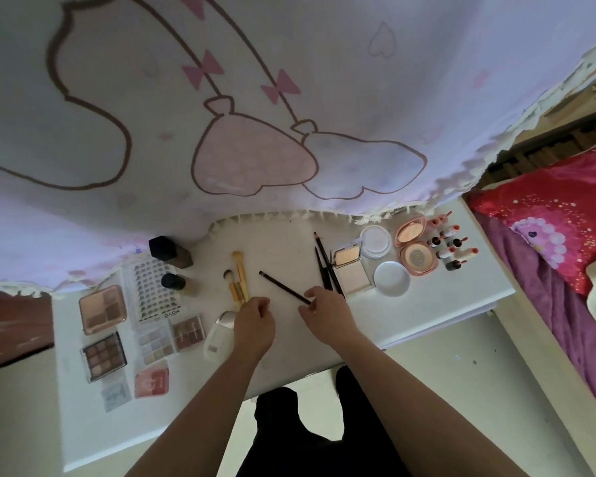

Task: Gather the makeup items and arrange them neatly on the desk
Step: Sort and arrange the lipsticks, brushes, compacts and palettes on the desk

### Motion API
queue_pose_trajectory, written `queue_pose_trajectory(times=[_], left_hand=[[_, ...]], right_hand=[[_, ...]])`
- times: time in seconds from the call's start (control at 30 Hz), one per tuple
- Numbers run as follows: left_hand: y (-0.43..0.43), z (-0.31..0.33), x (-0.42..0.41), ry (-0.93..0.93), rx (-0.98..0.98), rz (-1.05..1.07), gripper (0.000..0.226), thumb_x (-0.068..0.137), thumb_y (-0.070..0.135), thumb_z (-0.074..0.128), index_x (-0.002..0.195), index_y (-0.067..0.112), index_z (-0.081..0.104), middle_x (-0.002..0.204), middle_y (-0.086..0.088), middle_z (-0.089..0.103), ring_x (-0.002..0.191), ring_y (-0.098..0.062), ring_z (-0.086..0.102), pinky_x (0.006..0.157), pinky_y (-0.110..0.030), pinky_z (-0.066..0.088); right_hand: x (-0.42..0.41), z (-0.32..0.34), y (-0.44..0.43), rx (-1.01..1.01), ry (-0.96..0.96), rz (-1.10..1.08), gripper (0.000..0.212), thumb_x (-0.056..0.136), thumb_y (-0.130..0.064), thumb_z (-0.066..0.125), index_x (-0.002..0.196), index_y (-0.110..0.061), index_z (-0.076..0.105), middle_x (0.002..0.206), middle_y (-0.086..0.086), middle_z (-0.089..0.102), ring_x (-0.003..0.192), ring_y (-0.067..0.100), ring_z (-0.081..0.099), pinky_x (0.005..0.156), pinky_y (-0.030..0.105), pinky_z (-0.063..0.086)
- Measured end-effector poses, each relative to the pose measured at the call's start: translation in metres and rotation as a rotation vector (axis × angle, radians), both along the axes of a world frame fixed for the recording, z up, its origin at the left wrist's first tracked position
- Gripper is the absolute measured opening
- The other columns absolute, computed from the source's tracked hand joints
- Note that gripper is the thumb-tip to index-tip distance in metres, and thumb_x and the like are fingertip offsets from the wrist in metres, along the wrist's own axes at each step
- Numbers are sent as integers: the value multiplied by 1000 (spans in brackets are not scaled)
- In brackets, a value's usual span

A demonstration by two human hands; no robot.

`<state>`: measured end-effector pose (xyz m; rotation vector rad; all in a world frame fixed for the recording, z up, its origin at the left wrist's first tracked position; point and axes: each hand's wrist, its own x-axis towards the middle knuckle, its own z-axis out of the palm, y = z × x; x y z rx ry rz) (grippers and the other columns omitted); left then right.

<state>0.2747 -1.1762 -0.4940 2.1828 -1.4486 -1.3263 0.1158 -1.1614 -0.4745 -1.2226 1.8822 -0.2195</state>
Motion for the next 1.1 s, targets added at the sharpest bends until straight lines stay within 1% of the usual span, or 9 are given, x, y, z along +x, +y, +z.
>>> queue_pose_trajectory(times=[0.13,0.3,0.43,0.53,0.63,0.77,0.87,0.97,1.1], left_hand=[[10,-1,10,118,71,66,28,98,11,47,120,21,62,120,1,65,109,-22,60,98,-36,48],[13,2,20,217,95,153,20,99,19,49,114,26,61,117,1,65,106,-18,61,96,-46,52],[0,22,11,372,128,394,26,104,29,41,113,12,58,106,-2,66,94,-17,64,82,-37,57],[-13,37,9,433,75,434,33,104,38,41,106,13,63,102,3,69,91,-16,65,70,-31,51],[-23,49,8,491,-13,464,29,102,34,48,105,14,69,96,4,75,90,-13,67,69,-29,45],[-32,60,6,599,-29,498,22,97,33,59,98,17,74,97,0,74,89,-14,62,70,-29,42],[-37,72,4,662,-31,492,25,95,34,62,99,13,75,92,3,69,85,-13,54,68,-29,42],[-37,84,-3,717,-1,430,25,95,31,62,100,10,74,89,3,66,83,-13,51,68,-28,42],[-33,101,-8,824,21,389,24,97,25,59,99,7,74,86,1,63,80,-12,49,68,-27,40]], right_hand=[[18,-6,0,-1,95,47,27,96,-28,55,117,-11,59,111,10,67,107,29,60,86,34,47],[25,-10,8,13,105,59,24,101,-28,49,111,-8,59,110,11,66,105,29,60,84,35,45],[23,3,17,-4,-14,60,25,100,-32,53,111,-12,63,104,8,69,101,26,62,80,31,43],[22,17,26,-17,-57,121,24,98,-34,55,110,-16,65,98,6,70,95,22,62,75,28,41],[23,30,31,-29,-78,126,21,97,-35,55,107,-18,63,98,1,62,88,17,56,76,27,40],[24,50,28,34,-335,-130,15,97,-27,48,101,-15,56,87,1,67,70,14,62,66,27,48],[20,63,22,20,-519,-276,20,98,-30,47,106,-17,60,70,-6,59,56,7,53,56,23,40],[15,78,14,-63,-518,-260,28,103,-33,44,106,-24,71,62,-18,51,59,-2,47,62,18,36],[6,99,11,-150,-449,-192,33,105,-31,43,104,-19,74,60,-14,48,54,-4,46,55,10,37]])
